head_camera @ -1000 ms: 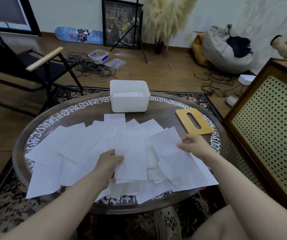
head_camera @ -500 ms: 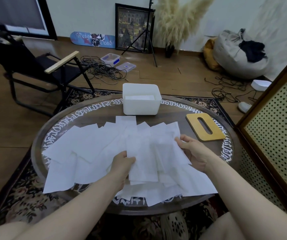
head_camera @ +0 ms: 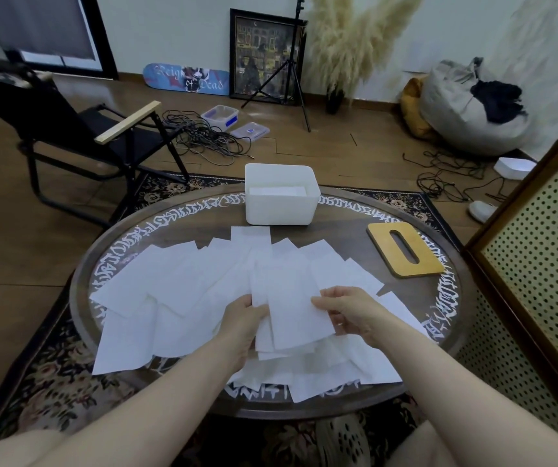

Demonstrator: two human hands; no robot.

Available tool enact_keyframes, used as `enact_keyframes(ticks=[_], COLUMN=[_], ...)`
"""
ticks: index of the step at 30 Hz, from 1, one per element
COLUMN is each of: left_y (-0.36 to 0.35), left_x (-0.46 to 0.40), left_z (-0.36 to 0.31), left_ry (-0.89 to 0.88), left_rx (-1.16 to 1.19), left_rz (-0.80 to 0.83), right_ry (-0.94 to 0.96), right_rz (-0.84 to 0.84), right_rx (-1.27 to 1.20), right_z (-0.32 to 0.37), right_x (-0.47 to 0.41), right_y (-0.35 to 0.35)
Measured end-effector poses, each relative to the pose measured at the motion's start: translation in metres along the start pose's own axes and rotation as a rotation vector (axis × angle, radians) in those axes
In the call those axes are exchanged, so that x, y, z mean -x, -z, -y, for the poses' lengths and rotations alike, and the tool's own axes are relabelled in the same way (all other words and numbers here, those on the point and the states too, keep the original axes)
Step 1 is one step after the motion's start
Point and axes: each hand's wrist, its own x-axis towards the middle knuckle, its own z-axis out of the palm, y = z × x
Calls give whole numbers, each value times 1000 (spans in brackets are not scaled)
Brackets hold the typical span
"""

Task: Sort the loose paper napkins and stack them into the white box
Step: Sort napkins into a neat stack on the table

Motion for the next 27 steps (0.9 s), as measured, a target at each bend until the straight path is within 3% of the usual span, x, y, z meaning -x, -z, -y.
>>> enact_keyframes(ticks=[4,19,27], left_y=[0,-1,1], left_x=[-2,1,3], left_z=[1,-3,-2], left_ry=[-9,48,-64], left_rx=[7,7,-23], left_rz=[4,0,-2], right_ry=[-1,38,62], right_rz=[21,182,119], right_rx=[95,-68,85], right_z=[-2,0,0], right_x=[2,-1,0], right_y=[-5,-11,-4])
